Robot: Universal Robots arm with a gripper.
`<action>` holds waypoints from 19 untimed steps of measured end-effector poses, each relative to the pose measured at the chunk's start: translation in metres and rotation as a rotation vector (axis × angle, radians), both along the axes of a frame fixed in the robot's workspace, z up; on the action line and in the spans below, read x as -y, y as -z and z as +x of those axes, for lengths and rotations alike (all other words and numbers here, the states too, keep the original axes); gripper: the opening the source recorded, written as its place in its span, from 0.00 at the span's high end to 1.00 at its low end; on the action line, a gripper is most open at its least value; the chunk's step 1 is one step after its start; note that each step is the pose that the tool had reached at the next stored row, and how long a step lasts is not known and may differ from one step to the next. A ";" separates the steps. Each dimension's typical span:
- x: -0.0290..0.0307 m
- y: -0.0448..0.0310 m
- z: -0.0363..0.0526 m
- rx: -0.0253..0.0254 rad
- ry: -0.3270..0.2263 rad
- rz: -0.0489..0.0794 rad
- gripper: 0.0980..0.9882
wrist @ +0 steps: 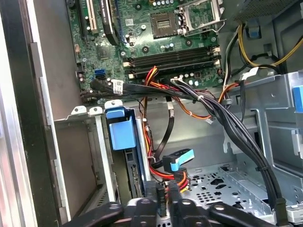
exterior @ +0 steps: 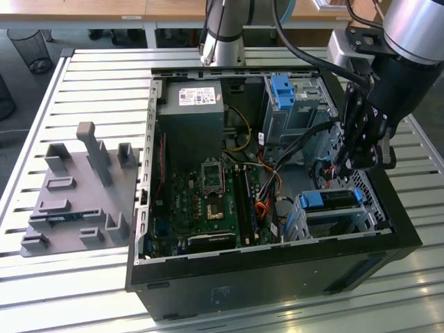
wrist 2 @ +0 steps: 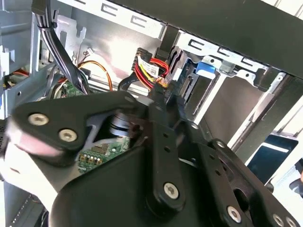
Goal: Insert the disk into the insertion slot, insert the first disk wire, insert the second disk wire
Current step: 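Insert the first disk wire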
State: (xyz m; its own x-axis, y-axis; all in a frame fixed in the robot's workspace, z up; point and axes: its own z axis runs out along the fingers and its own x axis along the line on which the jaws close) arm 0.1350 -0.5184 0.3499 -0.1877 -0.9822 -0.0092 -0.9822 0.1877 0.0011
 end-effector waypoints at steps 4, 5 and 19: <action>-0.0002 0.0003 0.0005 0.0000 0.004 -0.002 0.93; -0.0002 0.0003 0.0005 0.0000 0.004 -0.002 0.93; -0.0003 0.0008 0.0005 0.0002 -0.179 -0.002 0.93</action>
